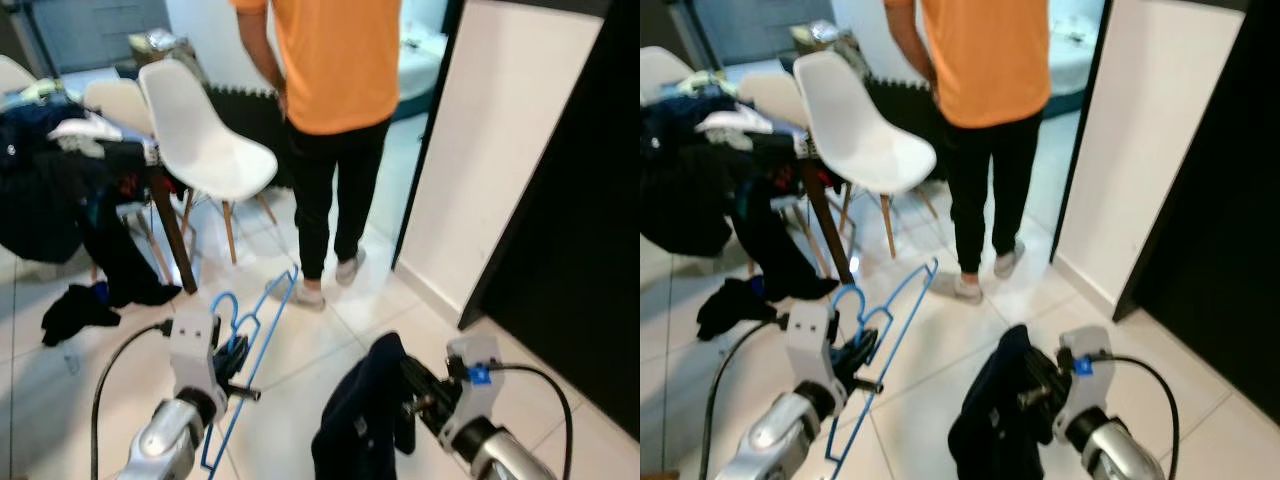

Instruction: Hang hanger

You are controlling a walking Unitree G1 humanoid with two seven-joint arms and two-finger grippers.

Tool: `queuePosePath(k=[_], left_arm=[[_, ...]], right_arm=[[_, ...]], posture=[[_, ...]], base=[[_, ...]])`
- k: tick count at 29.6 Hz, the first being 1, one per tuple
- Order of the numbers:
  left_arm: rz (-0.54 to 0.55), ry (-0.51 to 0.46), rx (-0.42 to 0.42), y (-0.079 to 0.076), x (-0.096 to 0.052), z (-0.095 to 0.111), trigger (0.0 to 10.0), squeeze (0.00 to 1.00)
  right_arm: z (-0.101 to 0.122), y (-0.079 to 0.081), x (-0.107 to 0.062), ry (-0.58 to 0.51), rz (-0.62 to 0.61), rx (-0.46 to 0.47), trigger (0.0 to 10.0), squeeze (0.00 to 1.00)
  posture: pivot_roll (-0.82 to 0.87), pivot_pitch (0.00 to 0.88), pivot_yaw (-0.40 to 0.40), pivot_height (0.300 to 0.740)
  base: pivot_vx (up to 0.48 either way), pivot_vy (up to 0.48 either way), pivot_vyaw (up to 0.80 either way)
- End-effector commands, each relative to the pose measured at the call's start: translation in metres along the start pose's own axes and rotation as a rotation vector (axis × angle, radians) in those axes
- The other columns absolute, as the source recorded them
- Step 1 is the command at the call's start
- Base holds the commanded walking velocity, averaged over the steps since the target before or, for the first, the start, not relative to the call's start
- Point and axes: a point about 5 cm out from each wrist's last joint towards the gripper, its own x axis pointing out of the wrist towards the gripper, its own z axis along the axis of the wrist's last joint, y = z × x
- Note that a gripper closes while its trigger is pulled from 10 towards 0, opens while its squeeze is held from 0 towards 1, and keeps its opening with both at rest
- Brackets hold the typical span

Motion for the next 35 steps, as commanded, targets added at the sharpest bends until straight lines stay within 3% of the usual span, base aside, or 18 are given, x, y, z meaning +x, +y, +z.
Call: queuePosePath(k=[1,14,25,29,33,34,35], left_arm=[[0.004,0.003,0.011,0.001,0.000,0.001,10.0,0.00],[0.015,-0.003,0.017,0.000,0.002,0.003,10.0,0.00],[0.075,-0.037,0.016,0.007,0.002,0.012,10.0,0.00],[0.123,-0.097,0.035,0.021,0.013,0.029,10.0,0.00],[0.128,-0.108,0.038,0.023,0.014,0.033,10.0,0.00],[0.138,-0.152,0.052,0.027,0.019,0.048,10.0,0.00],[0.138,-0.152,0.052,0.027,0.019,0.048,10.0,0.00]], right_arm=[[0.003,0.003,0.002,-0.022,0.018,0.000,10.0,0.00],[0.002,0.004,0.003,-0.009,0.041,-0.013,10.0,0.00],[0.004,0.002,0.003,-0.025,0.036,0.003,10.0,0.00],[0.012,-0.004,0.011,-0.046,-0.005,0.005,10.0,0.00],[0.013,-0.004,0.013,-0.050,-0.007,0.006,10.0,0.00],[0.018,-0.005,0.016,-0.068,-0.013,0.011,10.0,0.00],[0.018,-0.005,0.016,-0.068,-0.013,0.011,10.0,0.00]], posture=[[0.11,0.000,-0.038,0.740],[0.11,0.000,-0.040,0.740],[0.10,0.000,-0.037,0.740],[0.10,0.000,-0.030,0.740],[0.10,0.000,-0.028,0.740],[0.10,0.000,-0.025,0.740],[0.10,0.000,-0.025,0.740]], base=[[0.292,0.000,0.80],[0.297,0.000,0.80],[0.308,0.000,0.00],[0.339,0.000,0.00],[0.352,0.000,0.00],[0.360,0.000,0.00],[0.360,0.000,0.00]])
